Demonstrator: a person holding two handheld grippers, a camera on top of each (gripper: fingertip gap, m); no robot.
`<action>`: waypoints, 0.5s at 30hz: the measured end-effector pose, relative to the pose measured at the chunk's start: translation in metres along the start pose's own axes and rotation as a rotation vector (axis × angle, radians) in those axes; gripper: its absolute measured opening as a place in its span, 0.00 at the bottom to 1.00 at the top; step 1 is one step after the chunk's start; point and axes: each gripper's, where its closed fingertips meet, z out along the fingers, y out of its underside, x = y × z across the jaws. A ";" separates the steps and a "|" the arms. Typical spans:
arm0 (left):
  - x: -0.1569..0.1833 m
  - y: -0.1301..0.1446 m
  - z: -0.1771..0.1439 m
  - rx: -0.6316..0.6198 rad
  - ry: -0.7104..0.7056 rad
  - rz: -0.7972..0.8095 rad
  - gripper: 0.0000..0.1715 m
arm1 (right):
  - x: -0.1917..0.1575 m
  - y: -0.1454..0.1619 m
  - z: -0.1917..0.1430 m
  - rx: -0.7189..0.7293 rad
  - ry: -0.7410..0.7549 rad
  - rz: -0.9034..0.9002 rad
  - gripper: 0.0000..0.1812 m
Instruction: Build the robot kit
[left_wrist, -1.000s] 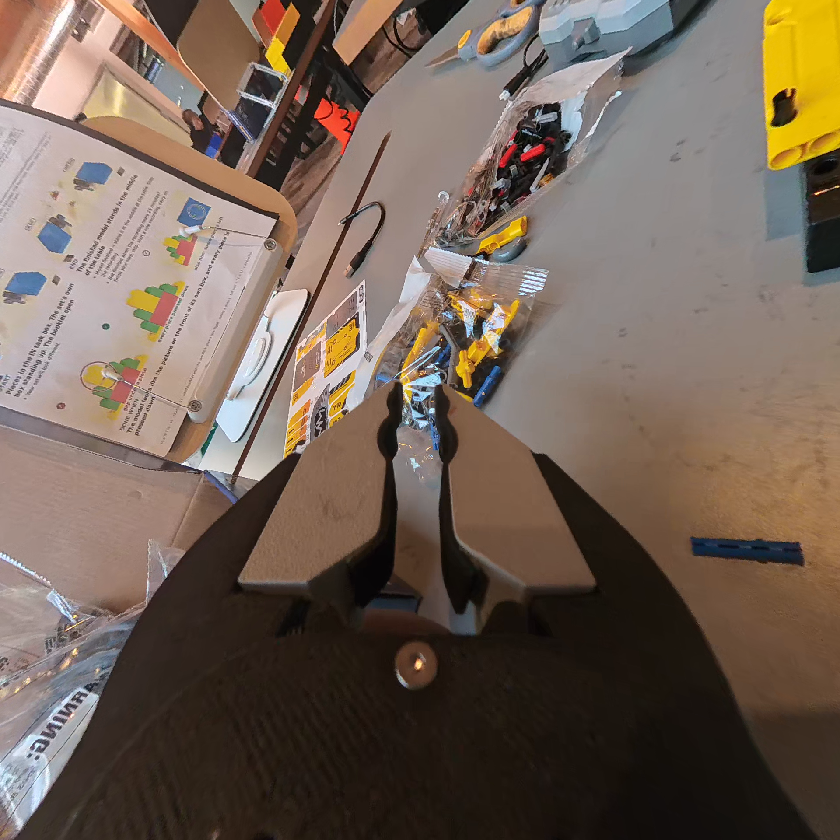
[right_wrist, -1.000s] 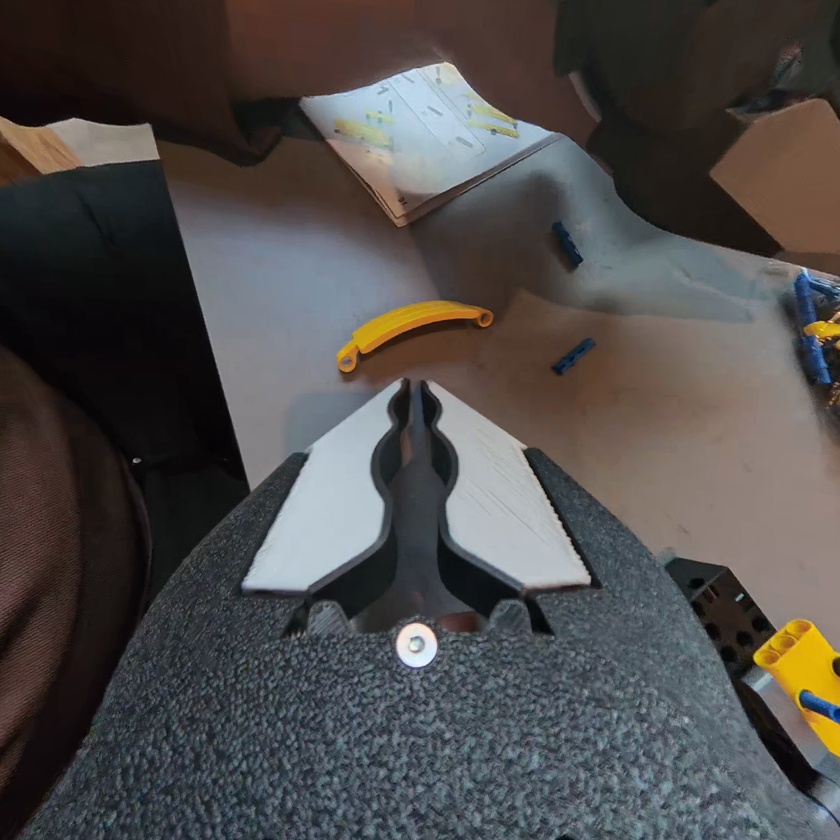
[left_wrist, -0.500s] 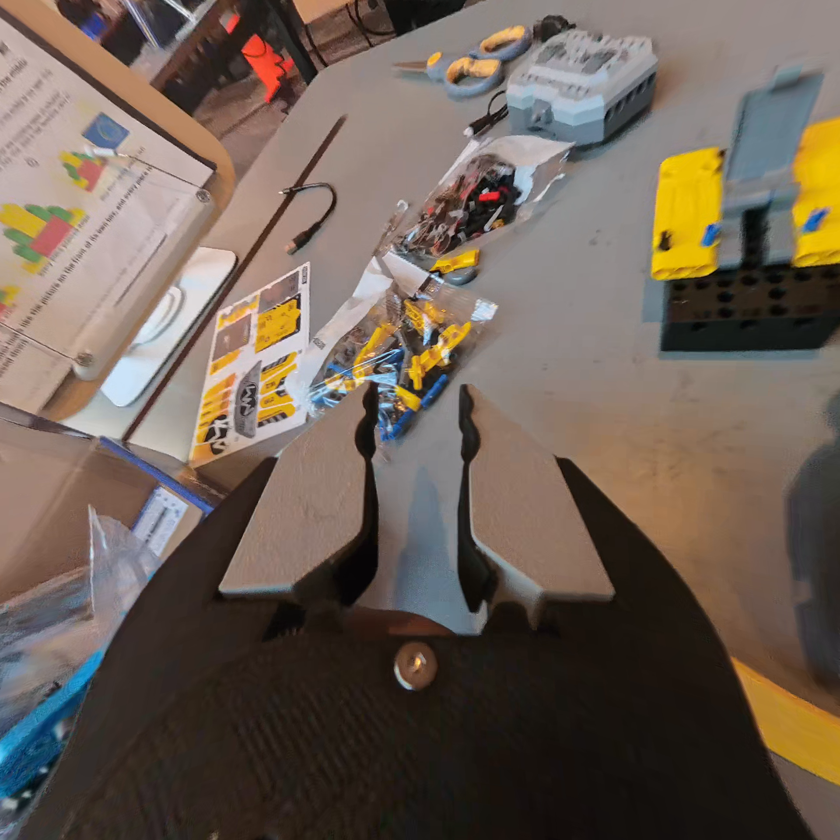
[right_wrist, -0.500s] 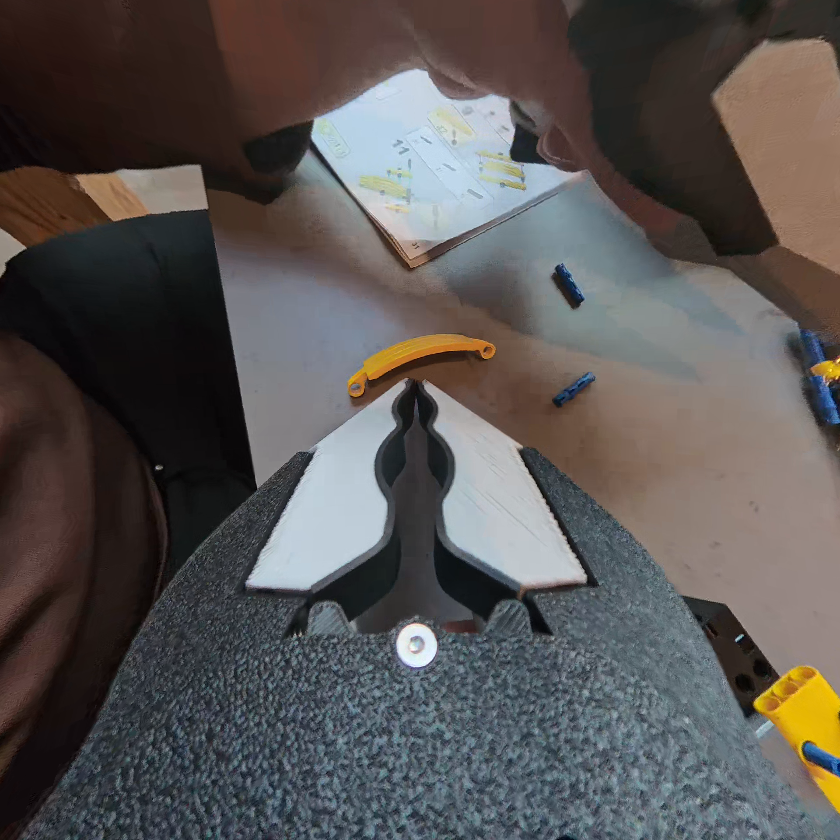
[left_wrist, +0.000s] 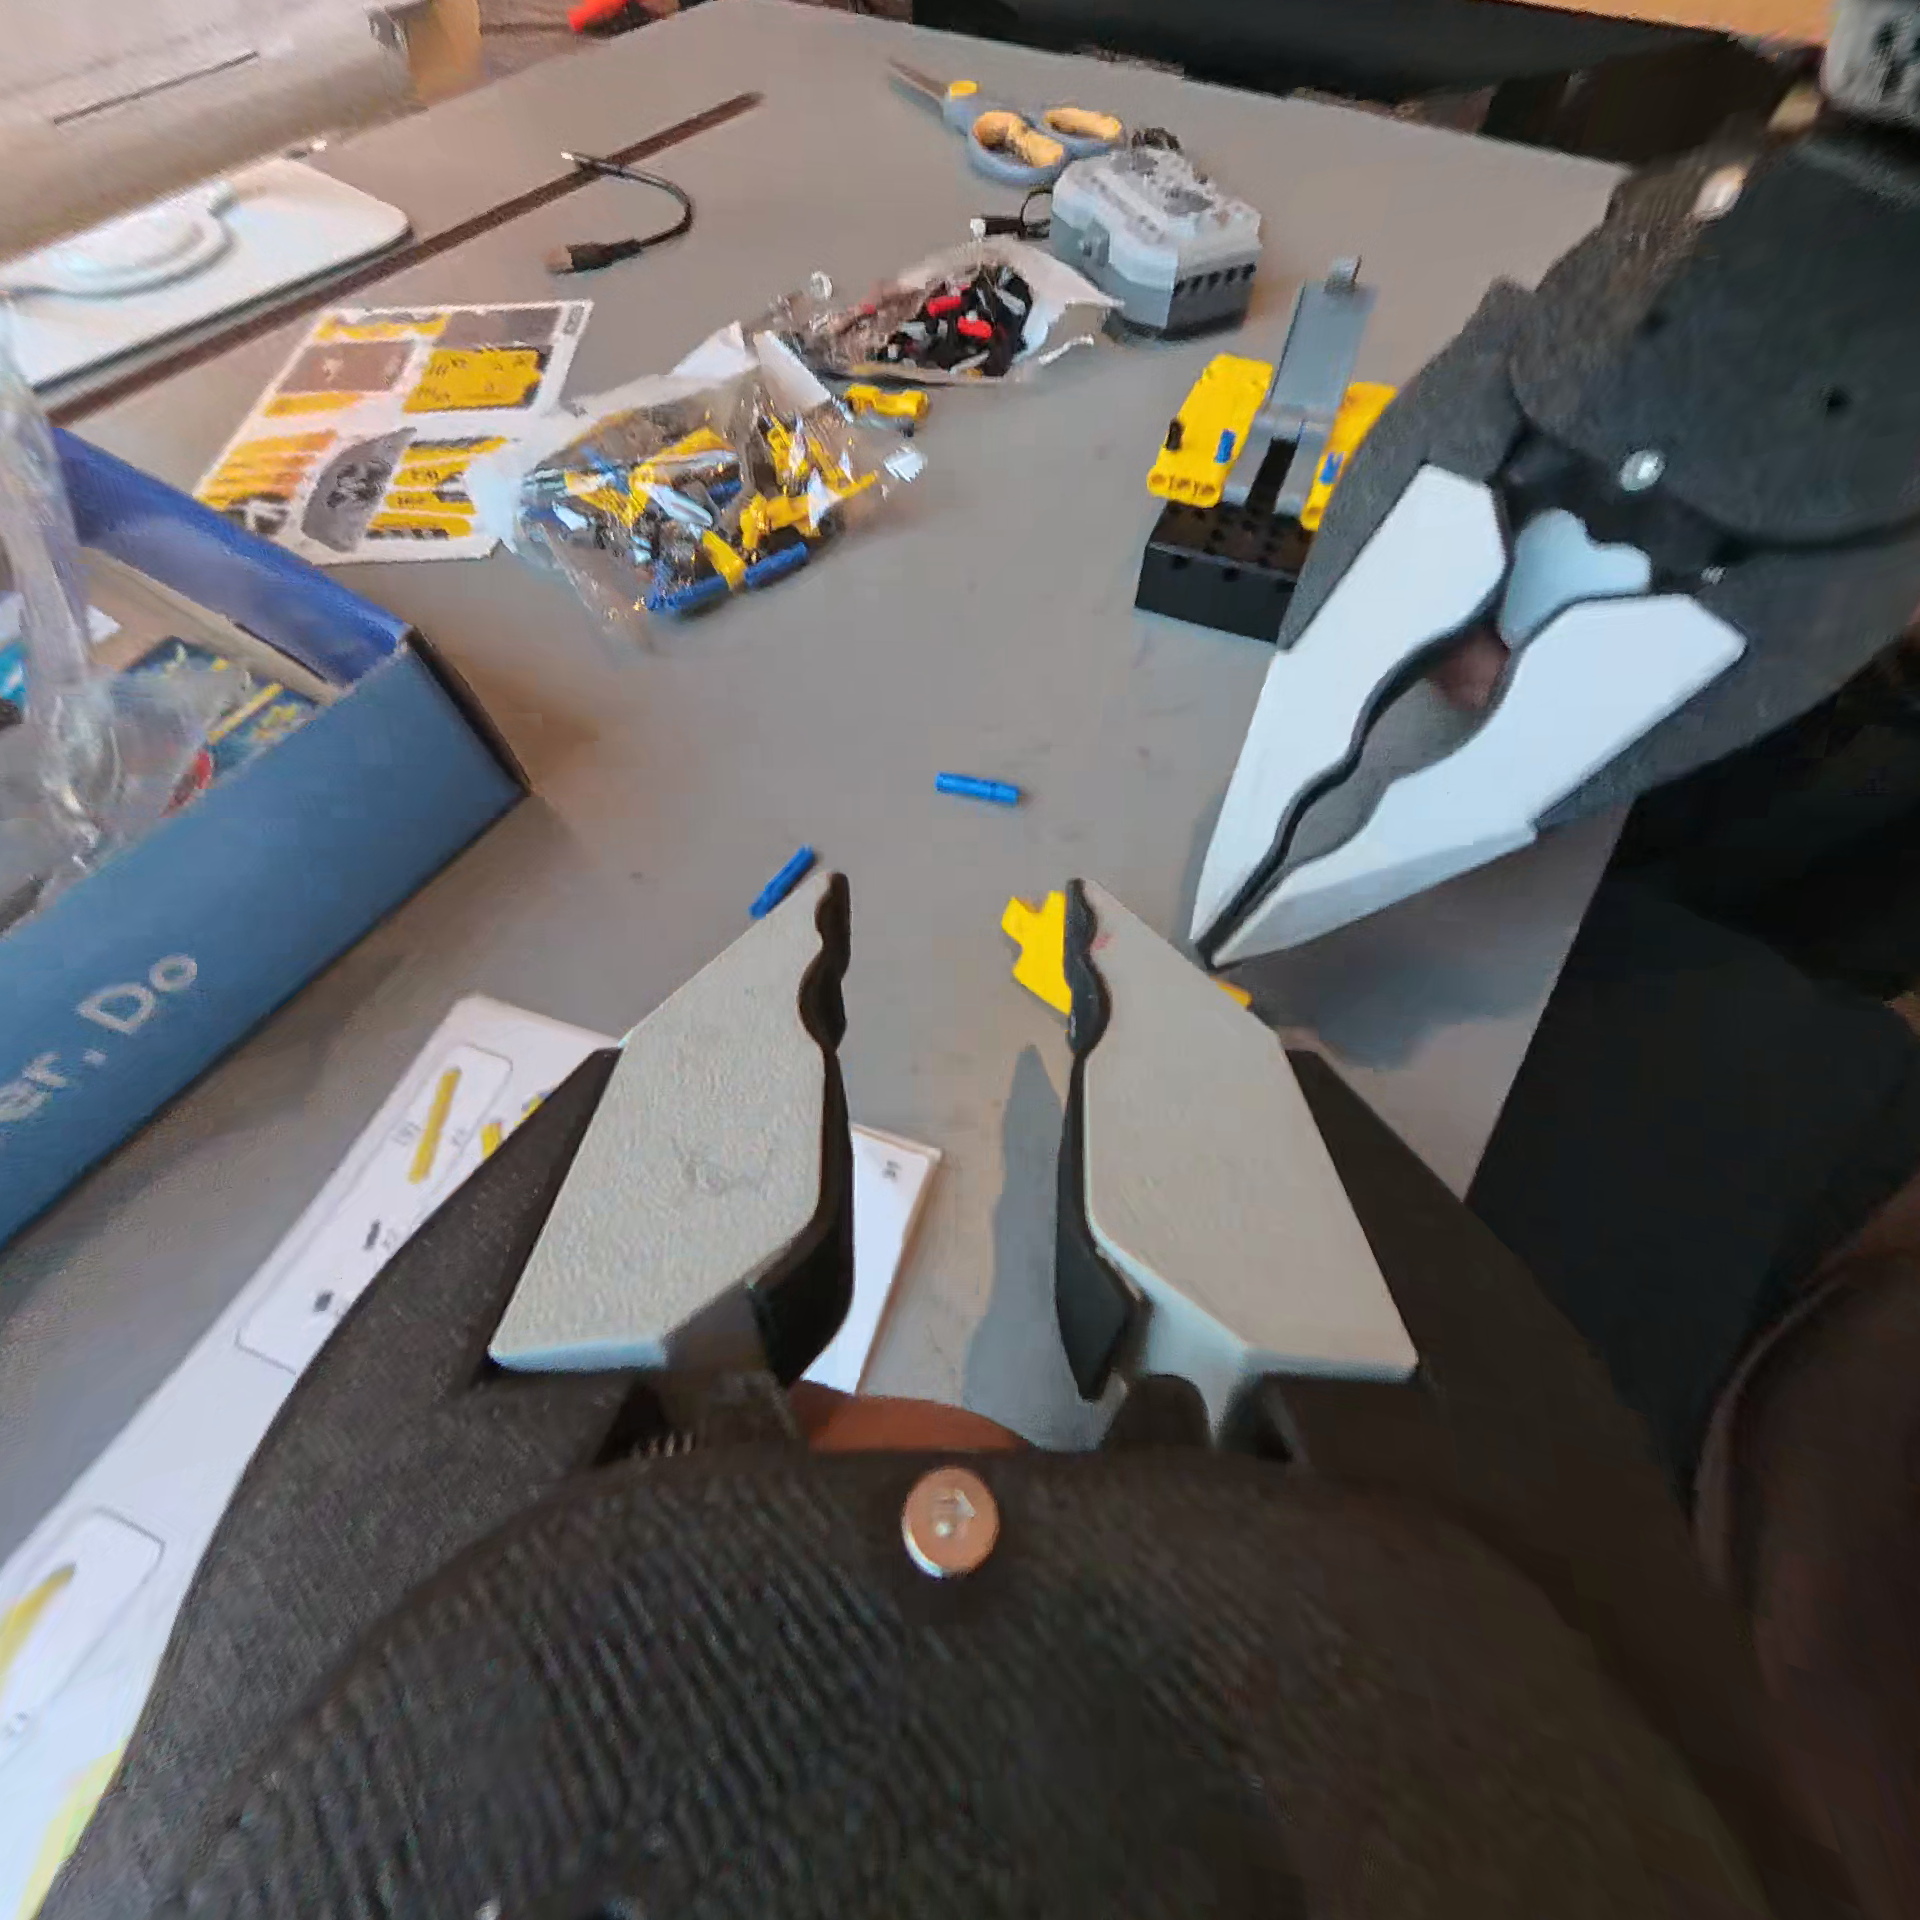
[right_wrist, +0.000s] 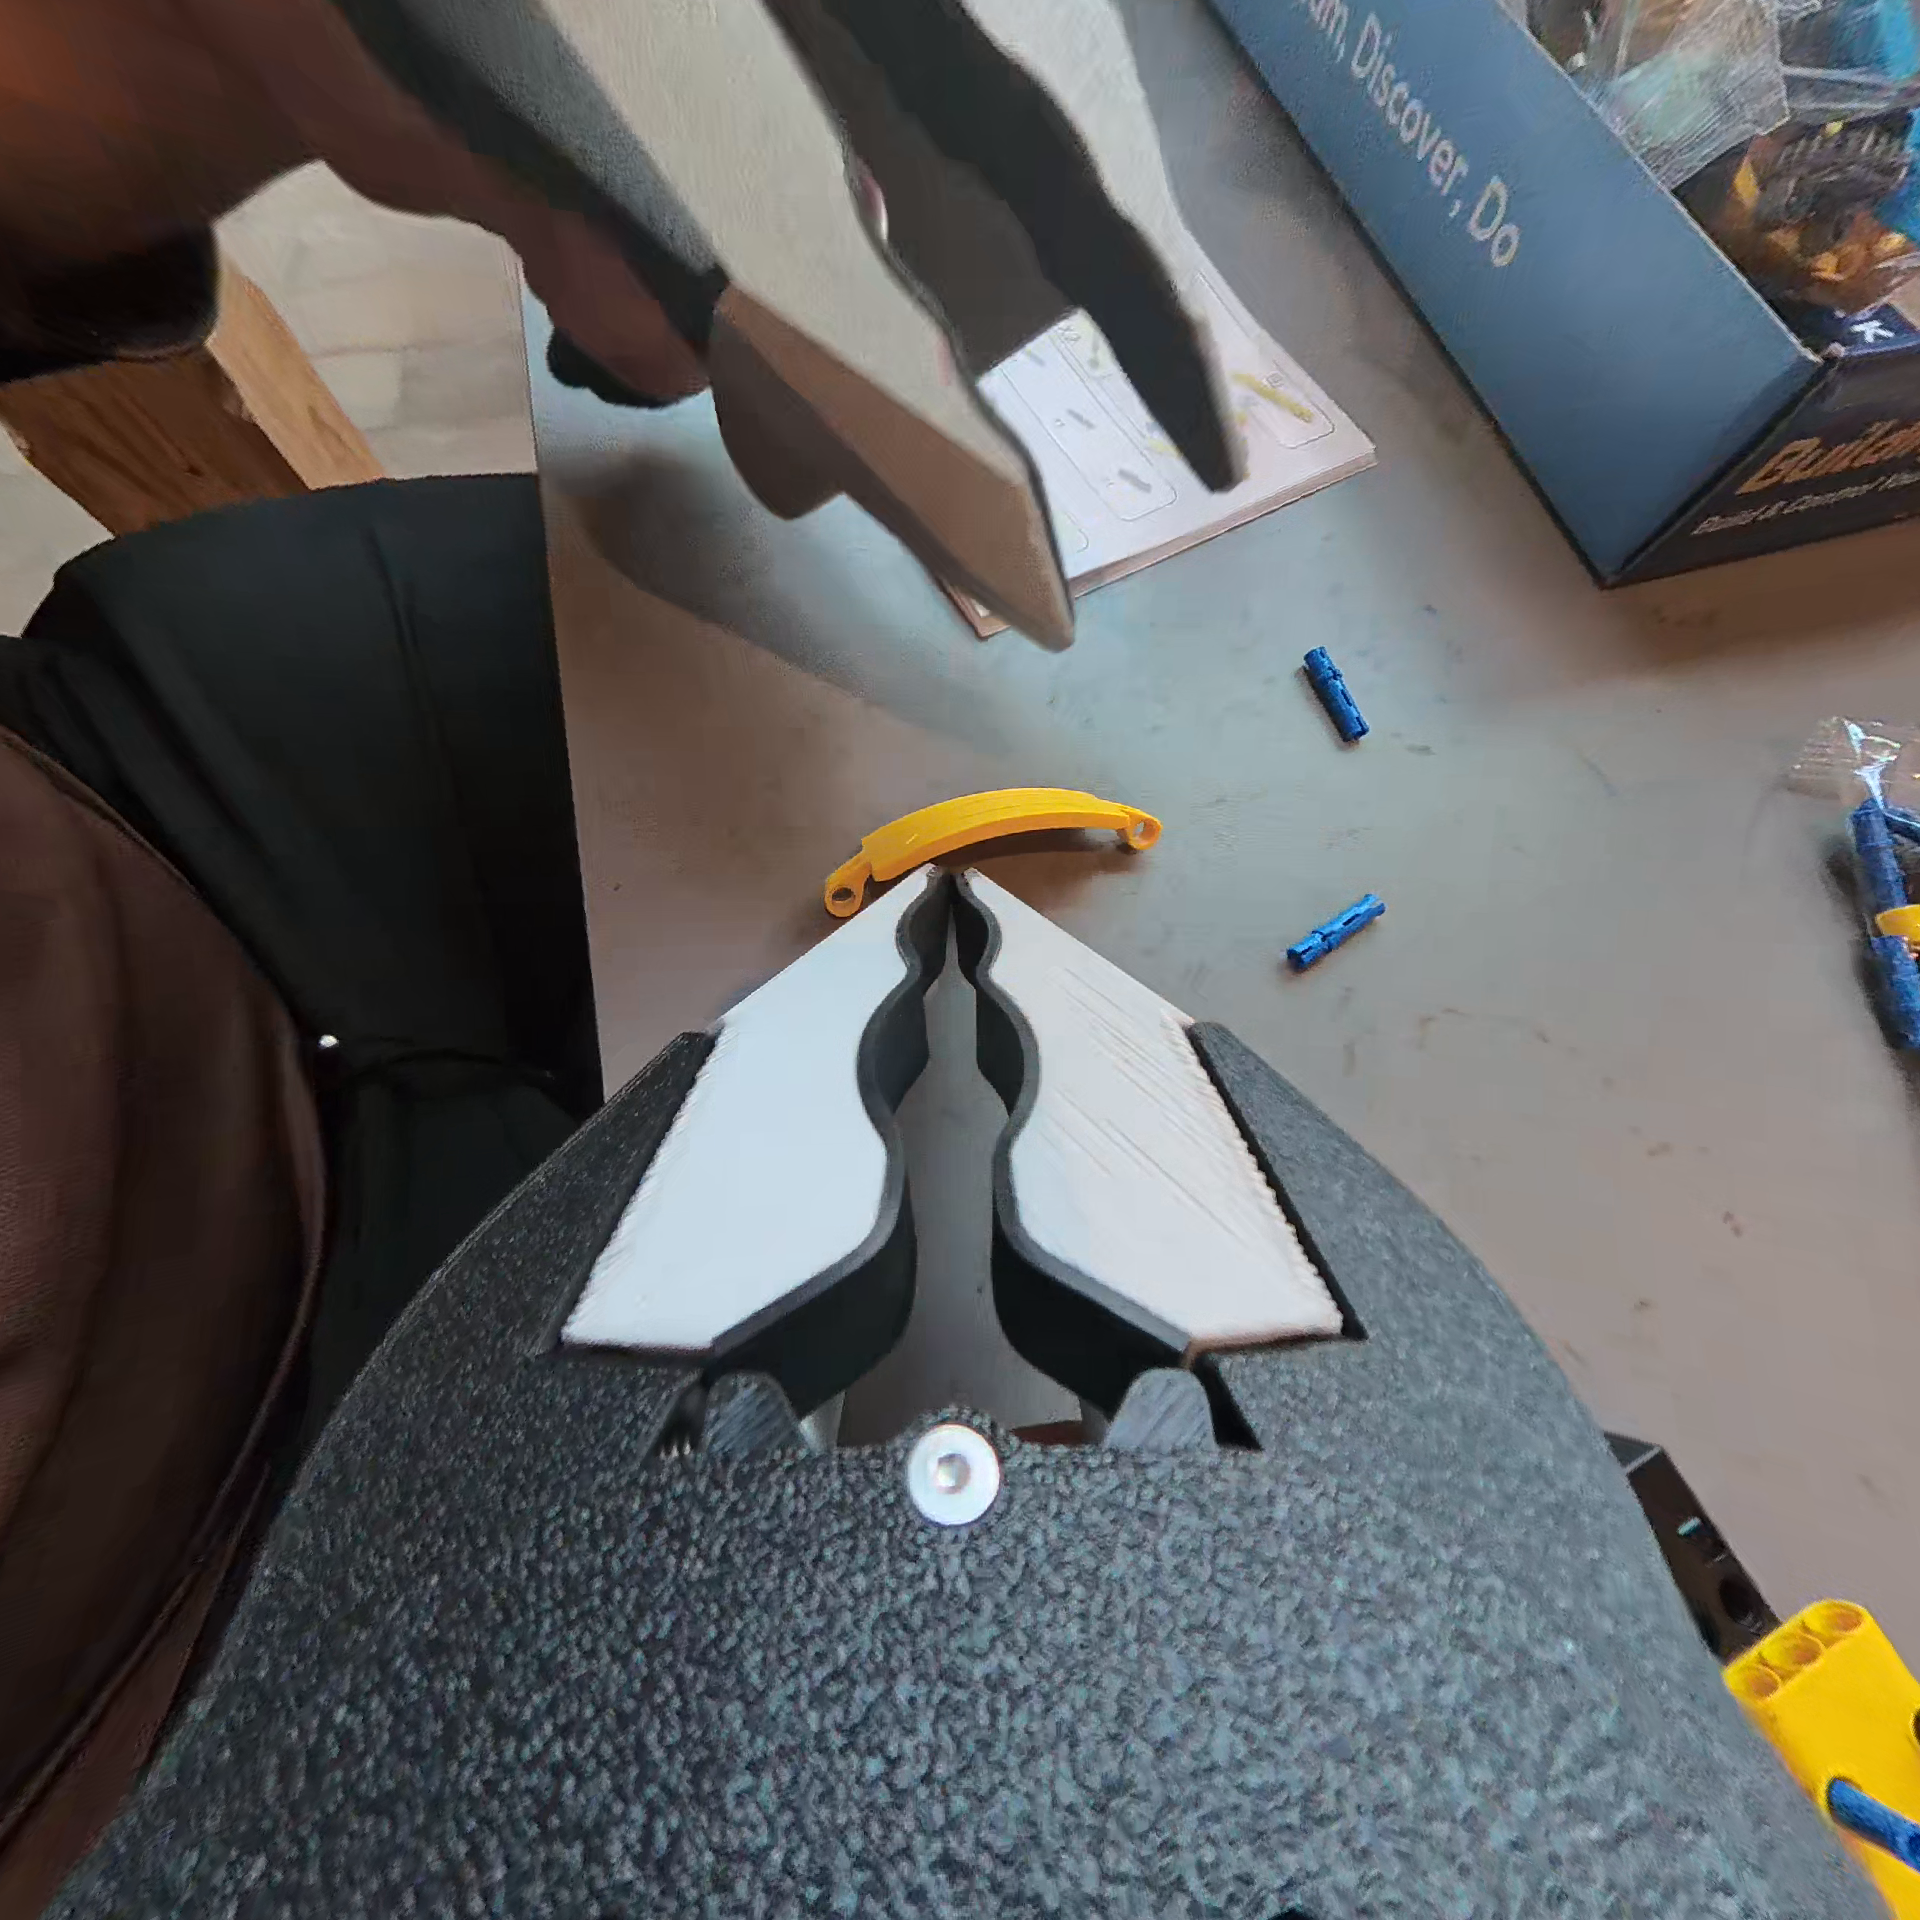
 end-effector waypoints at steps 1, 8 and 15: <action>0.000 0.006 0.000 -0.015 -0.020 0.012 0.22 | 0.000 0.000 0.001 0.000 -0.002 -0.005 0.00; 0.015 0.011 0.000 0.004 -0.001 0.107 0.23 | 0.003 0.001 0.003 -0.019 0.007 -0.006 0.00; 0.024 0.023 0.008 -0.085 0.144 0.026 0.25 | 0.007 0.009 0.003 -0.061 0.011 0.019 0.00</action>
